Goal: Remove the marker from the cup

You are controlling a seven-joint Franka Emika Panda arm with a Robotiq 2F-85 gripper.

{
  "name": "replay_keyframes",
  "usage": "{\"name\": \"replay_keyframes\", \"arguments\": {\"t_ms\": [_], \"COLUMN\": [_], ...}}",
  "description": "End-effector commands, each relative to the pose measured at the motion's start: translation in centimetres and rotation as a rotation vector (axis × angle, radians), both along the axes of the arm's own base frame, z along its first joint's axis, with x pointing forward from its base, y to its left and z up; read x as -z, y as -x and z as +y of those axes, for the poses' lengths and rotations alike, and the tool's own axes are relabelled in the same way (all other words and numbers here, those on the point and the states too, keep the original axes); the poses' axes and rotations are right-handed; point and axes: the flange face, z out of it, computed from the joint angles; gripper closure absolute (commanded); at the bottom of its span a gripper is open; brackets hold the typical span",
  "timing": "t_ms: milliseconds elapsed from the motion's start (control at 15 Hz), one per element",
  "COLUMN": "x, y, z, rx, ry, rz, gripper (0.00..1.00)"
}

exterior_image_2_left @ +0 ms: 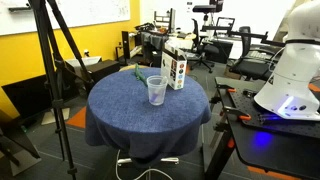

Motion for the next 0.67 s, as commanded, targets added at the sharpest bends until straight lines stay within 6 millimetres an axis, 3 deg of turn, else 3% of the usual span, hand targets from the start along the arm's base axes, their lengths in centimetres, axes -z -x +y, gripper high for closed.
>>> {"name": "replay_keyframes", "arguments": {"t_ms": [0, 267, 600], "x": [0.0, 0.0, 1.1], "y": [0.0, 0.0, -1.8], "z": [0.0, 0.0, 0.4], "rx": [0.000, 0.000, -0.037], "ry": [0.000, 0.000, 0.022], "rz": [0.001, 0.001, -0.004], "gripper": [0.00, 0.00, 0.00]}}
